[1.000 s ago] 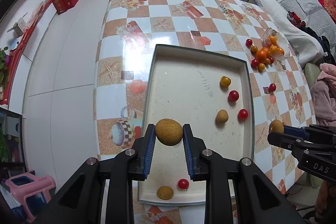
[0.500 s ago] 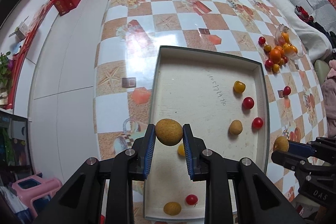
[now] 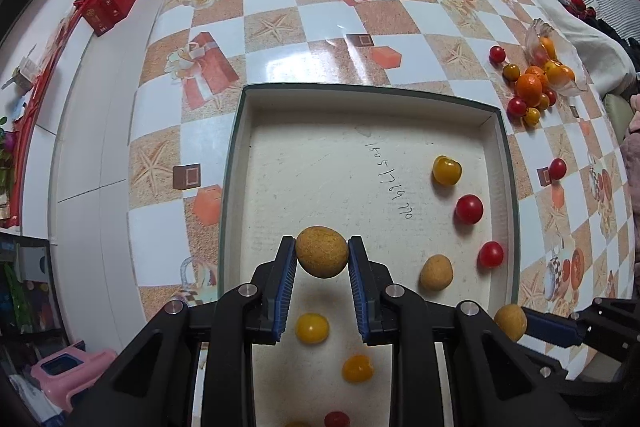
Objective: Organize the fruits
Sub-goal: 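Carry both brown fruits over the tray with both tools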
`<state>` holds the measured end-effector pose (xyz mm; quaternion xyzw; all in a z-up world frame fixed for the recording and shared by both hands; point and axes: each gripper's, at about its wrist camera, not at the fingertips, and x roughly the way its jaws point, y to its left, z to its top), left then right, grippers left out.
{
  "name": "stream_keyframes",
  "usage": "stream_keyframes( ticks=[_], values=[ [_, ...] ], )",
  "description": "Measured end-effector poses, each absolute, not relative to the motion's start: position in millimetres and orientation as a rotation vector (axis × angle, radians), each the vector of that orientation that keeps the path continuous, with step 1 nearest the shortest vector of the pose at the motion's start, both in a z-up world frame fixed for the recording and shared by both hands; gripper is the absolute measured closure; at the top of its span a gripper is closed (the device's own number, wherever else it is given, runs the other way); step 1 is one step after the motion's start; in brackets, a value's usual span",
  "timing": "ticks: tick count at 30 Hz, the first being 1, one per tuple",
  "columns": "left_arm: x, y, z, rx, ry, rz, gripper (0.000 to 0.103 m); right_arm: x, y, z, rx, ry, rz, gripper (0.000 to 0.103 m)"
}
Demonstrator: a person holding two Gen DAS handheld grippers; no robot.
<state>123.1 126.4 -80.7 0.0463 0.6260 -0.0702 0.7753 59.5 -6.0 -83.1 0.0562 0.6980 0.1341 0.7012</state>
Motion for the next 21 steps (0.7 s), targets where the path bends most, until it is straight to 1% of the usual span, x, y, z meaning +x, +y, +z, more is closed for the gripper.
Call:
stream_keyframes(
  ticks=[10,21],
  values=[
    [134.0,123.5,-100.1,0.105,1.385,-0.128,0.076,64.4,5.7,-96.6,0.116,1.577,0.32,0.075],
    [144.8,122.0,-119.9,0.109,1.399,-0.105,0.075,67.5,22.7,-112.2,0.024,1.577,0.342,0.075]
  ],
)
